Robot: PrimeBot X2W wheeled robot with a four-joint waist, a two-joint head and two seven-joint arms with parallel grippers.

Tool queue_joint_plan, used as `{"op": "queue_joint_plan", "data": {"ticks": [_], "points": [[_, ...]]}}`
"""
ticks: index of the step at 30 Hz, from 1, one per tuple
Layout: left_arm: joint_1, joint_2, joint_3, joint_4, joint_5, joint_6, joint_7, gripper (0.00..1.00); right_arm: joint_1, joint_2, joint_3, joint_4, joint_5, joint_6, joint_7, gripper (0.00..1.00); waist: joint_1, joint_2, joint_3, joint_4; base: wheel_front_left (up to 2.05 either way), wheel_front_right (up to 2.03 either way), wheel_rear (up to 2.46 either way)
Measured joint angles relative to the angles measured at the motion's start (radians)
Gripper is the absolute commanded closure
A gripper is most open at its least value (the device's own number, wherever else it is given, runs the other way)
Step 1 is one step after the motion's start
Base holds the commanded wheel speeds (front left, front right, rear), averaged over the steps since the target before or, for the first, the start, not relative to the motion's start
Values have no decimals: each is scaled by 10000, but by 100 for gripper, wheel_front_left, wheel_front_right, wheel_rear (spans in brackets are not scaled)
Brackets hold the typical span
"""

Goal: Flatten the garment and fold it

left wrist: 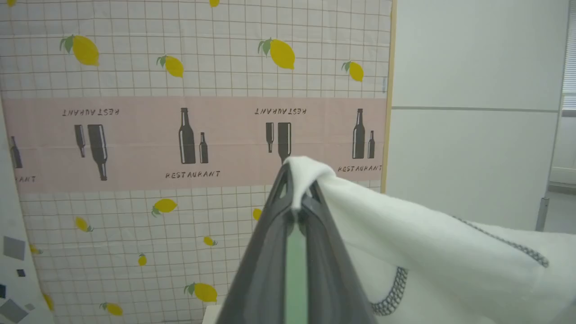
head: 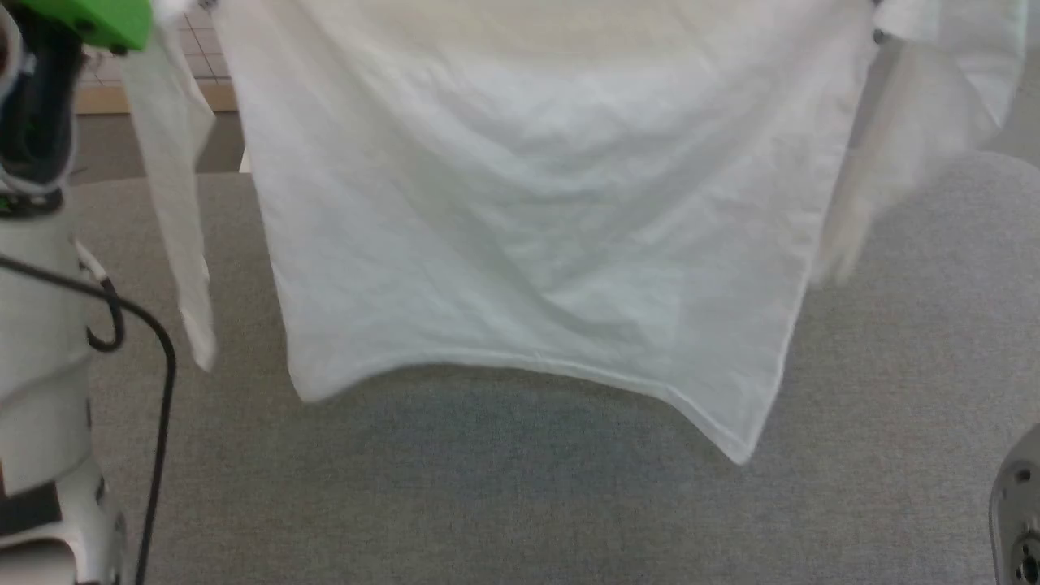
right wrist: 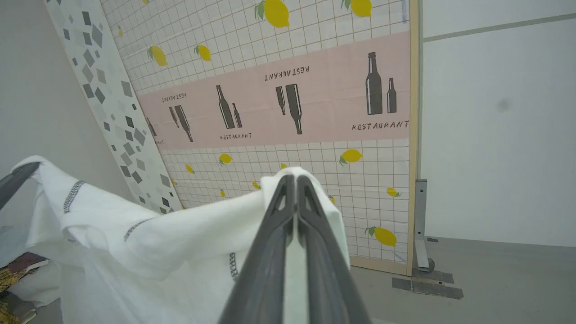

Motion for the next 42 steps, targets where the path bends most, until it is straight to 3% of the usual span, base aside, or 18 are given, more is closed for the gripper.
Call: {"op": "queue_joint_plan", "data": {"ticks": [6, 12, 16, 23, 28, 32, 42], "points": [[-1615, 374, -31, 1574, 372, 67, 391, 100, -1682, 67, 207, 1093, -754, 0, 10, 100, 0, 0, 773, 12, 0, 0, 0], [-3446, 491, 194, 2899, 625, 686, 364, 100, -3873, 299, 514, 2408, -2207, 0, -1149, 100, 1, 0, 1932, -21, 0, 0, 0], [-4645, 570, 261, 3432, 859, 949, -314, 100, -5242, 554, 696, 3269, -3055, 2, -2096, 100, 2, 0, 2824, -56, 0, 0, 0], [-5325, 497, 213, 3766, 1256, 1229, -1526, 100, -6081, 853, 571, 4381, -3668, 2, -3030, 100, 3, -1, 4274, -74, 0, 0, 0], [-5272, 320, 130, 4044, 1218, 1172, -1998, 100, -6051, 857, 464, 4725, -3576, 2, -3302, 100, 3, 0, 5034, 0, 0, 0, 0], [-4766, 215, -13, 4153, 1099, 849, -2215, 100, -5441, 748, 593, 4602, -3080, 0, -3402, 100, 4, 0, 5355, 190, 0, 0, 0], [-1544, -105, 33, 3310, 481, 389, -3313, 100, -1406, 121, 1101, 2573, -957, 0, -4019, 100, 2, 0, 4770, 600, 0, 0, 0]]}}
